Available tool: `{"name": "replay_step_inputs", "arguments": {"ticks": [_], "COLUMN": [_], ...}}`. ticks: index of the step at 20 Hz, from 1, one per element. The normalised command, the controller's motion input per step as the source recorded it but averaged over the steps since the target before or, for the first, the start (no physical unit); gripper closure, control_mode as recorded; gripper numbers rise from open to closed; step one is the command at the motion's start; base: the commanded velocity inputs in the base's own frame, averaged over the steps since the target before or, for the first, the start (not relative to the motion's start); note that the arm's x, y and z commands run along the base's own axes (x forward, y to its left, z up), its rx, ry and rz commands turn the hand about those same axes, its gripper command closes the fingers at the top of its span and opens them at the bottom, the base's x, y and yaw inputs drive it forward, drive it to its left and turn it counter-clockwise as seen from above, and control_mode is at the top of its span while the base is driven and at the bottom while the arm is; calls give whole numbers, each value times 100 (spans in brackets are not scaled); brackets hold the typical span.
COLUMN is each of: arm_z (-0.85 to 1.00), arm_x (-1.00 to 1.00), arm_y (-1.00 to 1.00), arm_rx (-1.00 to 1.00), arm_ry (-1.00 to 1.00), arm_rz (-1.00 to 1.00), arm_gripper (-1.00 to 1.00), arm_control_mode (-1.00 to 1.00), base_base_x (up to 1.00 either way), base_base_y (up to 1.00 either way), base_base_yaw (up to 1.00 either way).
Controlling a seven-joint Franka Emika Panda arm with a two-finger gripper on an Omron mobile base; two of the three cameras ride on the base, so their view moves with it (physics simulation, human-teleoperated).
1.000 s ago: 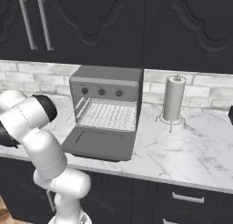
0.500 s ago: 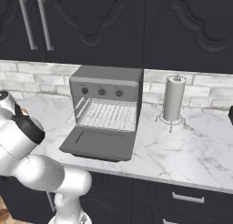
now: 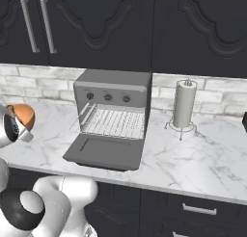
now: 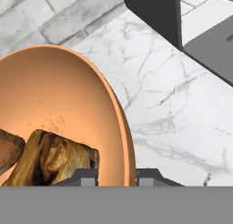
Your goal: Pick up the heated bread from the toaster oven and place it in the bowl. Then move the bread bowl to the dining counter.
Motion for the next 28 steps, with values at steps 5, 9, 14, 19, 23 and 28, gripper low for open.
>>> {"name": "replay_step_inputs", "arguments": {"ticks": [5,9,14,19,23,28], "arm_z": [75,45,3,0,0,0], "arm_x": [-56,-52,-30,0,0,0], "arm_y": [-69,-94,-78,-1,0,0], "arm_rx": [6,11,7,0,0,0], "arm_ry": [0,-1,0,0,0,0], "arm_rz": [-10,-10,-4,0,0,0], "arm_gripper": [100,100,100,100,100,100], "arm_control_mode": [-100,-100,-100,100,100,100], "base_base_x": [0,0,0,-1,-11,-76], "base_base_y": [0,0,0,-9,-24,-45], "base_base_yaw": [0,0,0,0,22,67]}}
